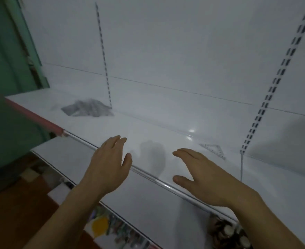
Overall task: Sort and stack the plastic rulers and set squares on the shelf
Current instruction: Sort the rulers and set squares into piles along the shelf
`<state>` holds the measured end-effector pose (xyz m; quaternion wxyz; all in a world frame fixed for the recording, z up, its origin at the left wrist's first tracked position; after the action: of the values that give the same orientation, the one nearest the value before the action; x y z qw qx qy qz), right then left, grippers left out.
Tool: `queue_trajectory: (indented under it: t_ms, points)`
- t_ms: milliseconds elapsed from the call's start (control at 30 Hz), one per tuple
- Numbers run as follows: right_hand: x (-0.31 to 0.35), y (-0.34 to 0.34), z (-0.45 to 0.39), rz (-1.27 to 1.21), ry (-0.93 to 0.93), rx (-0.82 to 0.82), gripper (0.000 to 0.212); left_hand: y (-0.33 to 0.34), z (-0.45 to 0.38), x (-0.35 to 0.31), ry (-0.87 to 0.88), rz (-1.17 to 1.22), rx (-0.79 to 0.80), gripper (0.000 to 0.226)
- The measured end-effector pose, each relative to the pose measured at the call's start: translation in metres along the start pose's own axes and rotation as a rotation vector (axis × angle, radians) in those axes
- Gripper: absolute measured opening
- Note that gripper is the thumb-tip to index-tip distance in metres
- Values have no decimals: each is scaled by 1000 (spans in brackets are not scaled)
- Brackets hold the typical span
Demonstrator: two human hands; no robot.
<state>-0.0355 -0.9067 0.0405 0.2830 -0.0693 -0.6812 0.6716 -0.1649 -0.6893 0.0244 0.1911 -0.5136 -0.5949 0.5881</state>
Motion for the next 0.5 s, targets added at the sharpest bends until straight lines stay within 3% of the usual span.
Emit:
queue_trajectory:
  t_ms: [200,500]
  points:
    - [105,-4,-106,84,-228,88,74,-77,-1,107,-181,-79,-93,58]
    - [199,14,-250,206,-407,230,82,-104,-25,258,-459,-154,-88,59]
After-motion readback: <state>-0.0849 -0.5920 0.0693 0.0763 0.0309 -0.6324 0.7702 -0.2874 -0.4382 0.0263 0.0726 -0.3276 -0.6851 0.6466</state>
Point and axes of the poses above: each hand's wrist, its own z-axis away from the middle knuckle, its own y-axis out of the palm, x = y × z, the point moved 3 cm from there along -z, towards the middle knuckle, and after that the axes turned 4 degrees about x, right-handed, at the moved point
